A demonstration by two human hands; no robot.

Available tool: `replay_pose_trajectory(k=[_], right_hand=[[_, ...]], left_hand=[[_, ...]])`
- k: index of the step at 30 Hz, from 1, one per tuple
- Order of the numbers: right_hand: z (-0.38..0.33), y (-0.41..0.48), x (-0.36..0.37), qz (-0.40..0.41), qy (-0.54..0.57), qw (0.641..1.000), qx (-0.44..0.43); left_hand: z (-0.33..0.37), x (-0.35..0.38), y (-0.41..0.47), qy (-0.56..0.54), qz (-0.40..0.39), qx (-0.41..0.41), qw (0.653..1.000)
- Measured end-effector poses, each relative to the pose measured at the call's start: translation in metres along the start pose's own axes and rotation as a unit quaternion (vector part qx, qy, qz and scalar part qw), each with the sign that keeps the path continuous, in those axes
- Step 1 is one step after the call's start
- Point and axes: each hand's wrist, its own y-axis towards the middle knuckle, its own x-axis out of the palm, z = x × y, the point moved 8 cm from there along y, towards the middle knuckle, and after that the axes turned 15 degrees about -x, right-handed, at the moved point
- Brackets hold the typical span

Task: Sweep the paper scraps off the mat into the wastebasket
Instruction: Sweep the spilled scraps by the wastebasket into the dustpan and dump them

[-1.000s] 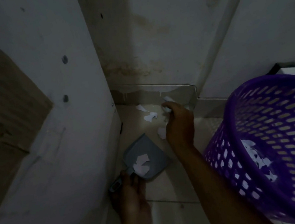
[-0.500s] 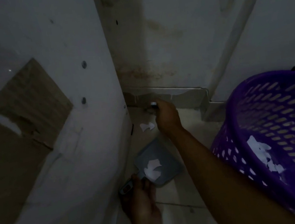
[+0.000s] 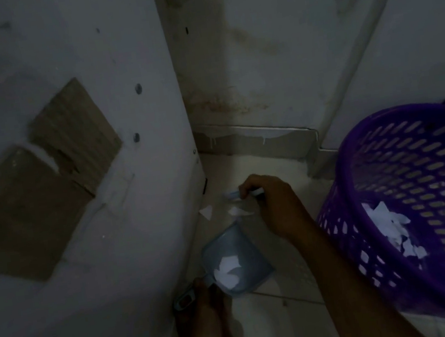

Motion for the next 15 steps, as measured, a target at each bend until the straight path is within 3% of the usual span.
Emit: replay_pose_trajectory(k=[3, 7, 10, 12, 15], right_hand=[[-0.026, 0.022, 0.034, -0.065, 0.057, 0.994, -0.071], [-0.022, 0.004, 0.069, -0.187, 0.034, 0.981, -0.038], [-0.016, -0.022, 0.054, -0.216, 0.039, 0.975, 0.021], [-0.026, -0.031, 0.035, -0.181, 0.068, 0.981, 0.028], [-0.006, -0.033, -0.004, 0.002, 0.007, 0.988, 0.152]], left_hand=[[-0.004, -0.022, -0.011, 0.007, -0.014, -0.013, 1.0], [-0.003, -0.035, -0.024, -0.027, -0.018, -0.022, 0.999], [0.002, -0.038, -0.032, -0.055, 0.001, -0.012, 0.998], [0.001, -0.043, -0.034, -0.069, 0.0, -0.008, 0.998], [-0.008, -0.053, -0.039, -0.087, 0.006, -0.019, 0.996]])
